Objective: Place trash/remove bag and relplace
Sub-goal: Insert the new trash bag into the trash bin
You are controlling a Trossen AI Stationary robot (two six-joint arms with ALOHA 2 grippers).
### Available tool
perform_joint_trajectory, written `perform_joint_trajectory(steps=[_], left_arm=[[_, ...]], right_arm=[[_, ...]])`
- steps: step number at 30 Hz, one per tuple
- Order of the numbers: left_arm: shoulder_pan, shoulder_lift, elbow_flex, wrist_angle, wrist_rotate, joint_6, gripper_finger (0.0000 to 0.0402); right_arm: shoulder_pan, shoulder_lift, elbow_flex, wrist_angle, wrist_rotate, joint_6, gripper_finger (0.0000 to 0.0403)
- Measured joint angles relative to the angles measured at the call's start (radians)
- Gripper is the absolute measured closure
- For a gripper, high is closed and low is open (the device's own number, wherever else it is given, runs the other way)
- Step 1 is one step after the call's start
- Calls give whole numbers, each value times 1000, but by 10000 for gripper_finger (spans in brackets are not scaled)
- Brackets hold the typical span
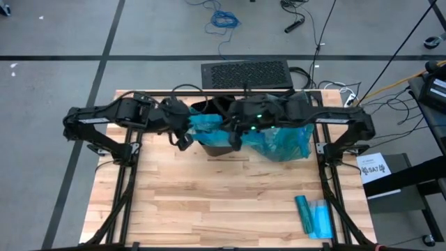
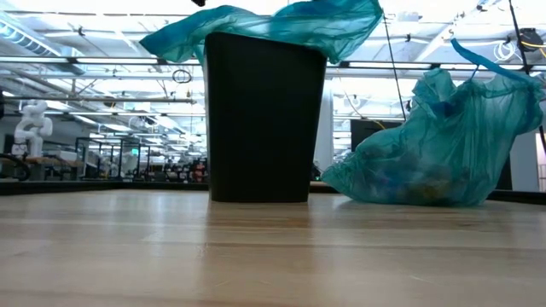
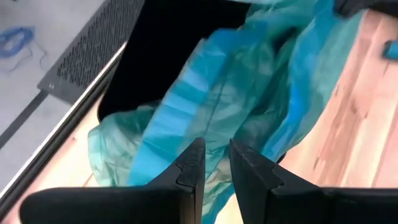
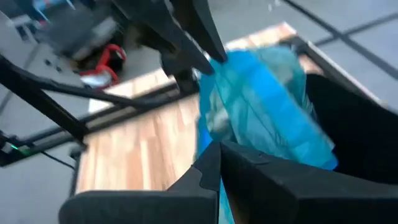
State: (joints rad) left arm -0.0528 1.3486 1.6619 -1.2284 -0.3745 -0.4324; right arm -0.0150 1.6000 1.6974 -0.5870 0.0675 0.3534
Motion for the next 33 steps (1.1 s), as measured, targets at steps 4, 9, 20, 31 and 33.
perform_joint_trajectory(steps=[4, 9, 20, 31, 33], left_arm=[[0, 37, 0, -78, 32, -31, 330], [0, 99, -1, -158, 15, -44, 330], [-31, 151, -1, -133, 188, -24, 330], [-90, 147, -1, -106, 233, -29, 330], [-93, 147, -1, -108, 227, -32, 330]], right_arm=[[-18, 46, 0, -4, -22, 0, 403], [-45, 88, 0, -104, -17, 17, 403], [-42, 53, 1, -240, 89, 20, 403], [-76, 46, 1, -295, -44, 15, 403], [-61, 43, 1, -347, -112, 31, 403]])
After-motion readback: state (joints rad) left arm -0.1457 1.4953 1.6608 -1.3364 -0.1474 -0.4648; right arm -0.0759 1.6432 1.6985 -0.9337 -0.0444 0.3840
